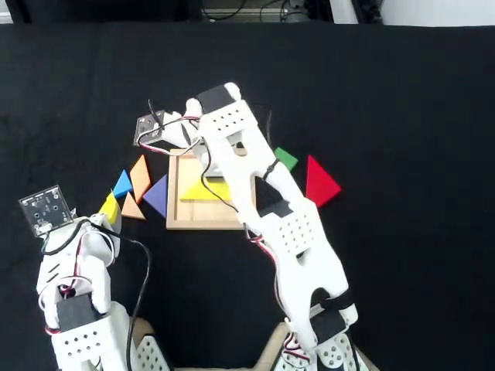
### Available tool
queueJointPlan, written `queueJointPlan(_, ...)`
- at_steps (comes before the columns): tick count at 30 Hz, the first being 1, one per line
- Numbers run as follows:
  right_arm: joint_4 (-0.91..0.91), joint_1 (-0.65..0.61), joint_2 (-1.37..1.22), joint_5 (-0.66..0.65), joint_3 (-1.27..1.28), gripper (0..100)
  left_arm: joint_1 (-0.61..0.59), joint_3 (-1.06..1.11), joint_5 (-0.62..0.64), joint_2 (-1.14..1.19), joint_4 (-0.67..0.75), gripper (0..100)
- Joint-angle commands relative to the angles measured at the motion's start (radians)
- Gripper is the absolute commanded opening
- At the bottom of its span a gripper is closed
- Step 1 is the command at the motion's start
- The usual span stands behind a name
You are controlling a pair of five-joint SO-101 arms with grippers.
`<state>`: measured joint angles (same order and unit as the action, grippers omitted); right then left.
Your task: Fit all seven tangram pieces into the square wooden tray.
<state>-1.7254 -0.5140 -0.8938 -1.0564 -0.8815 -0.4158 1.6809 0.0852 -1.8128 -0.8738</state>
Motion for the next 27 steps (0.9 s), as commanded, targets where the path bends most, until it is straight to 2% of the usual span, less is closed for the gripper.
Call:
queueJointPlan(1,-0.014,0.014,-0.022,0.008,-0.051,13.9,0.012,-0.002,0.006,-0.003,0.02,26)
queueJointPlan(12,-0.031,0.021,-0.045,0.009,-0.116,13.5,0.012,-0.002,0.006,-0.003,0.02,26)
queueJointPlan(16,0.028,0.026,-0.035,0.054,-0.18,13.2,0.012,-0.002,0.006,-0.003,0.02,26)
queueJointPlan(18,0.063,0.026,-0.05,0.092,-0.189,9.6,0.012,-0.002,0.006,-0.003,0.02,26)
queueJointPlan(20,0.086,0.026,-0.058,0.104,-0.189,1.6,0.012,-0.002,0.006,-0.003,0.02,26)
queueJointPlan(27,0.146,0.025,-0.077,0.135,-0.182,1.1,0.012,-0.002,0.006,-0.003,0.02,26)
